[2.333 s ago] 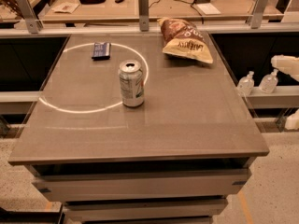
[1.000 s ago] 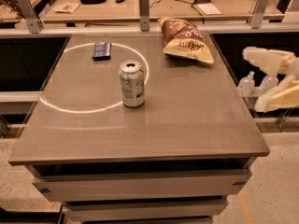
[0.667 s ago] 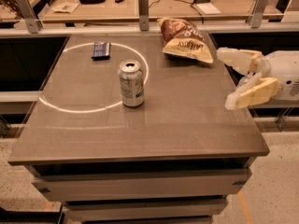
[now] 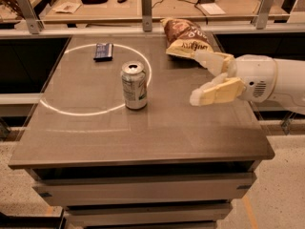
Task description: Pick 7up can
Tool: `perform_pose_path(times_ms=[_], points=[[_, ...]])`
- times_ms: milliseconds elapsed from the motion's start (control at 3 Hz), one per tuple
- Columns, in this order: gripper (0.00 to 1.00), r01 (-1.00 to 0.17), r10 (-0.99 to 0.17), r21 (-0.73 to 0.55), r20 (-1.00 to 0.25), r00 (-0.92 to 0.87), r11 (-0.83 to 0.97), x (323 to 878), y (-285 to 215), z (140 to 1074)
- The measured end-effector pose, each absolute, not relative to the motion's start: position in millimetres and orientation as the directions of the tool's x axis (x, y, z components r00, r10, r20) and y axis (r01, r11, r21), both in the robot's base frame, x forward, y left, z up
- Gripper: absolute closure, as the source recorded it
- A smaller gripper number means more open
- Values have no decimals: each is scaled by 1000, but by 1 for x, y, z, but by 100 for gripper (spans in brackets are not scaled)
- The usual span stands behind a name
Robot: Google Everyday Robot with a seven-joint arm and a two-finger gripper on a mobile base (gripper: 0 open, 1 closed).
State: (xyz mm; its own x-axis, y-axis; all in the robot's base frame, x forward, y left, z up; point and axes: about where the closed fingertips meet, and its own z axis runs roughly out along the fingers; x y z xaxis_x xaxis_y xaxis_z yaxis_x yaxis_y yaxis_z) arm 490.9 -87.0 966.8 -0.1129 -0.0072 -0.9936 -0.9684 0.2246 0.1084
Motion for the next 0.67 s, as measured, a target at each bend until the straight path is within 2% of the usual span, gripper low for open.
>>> perform_pose_path(times_ms=[667], points=[[0,-975,20,21,-1000,-17,221,543,-57,938]])
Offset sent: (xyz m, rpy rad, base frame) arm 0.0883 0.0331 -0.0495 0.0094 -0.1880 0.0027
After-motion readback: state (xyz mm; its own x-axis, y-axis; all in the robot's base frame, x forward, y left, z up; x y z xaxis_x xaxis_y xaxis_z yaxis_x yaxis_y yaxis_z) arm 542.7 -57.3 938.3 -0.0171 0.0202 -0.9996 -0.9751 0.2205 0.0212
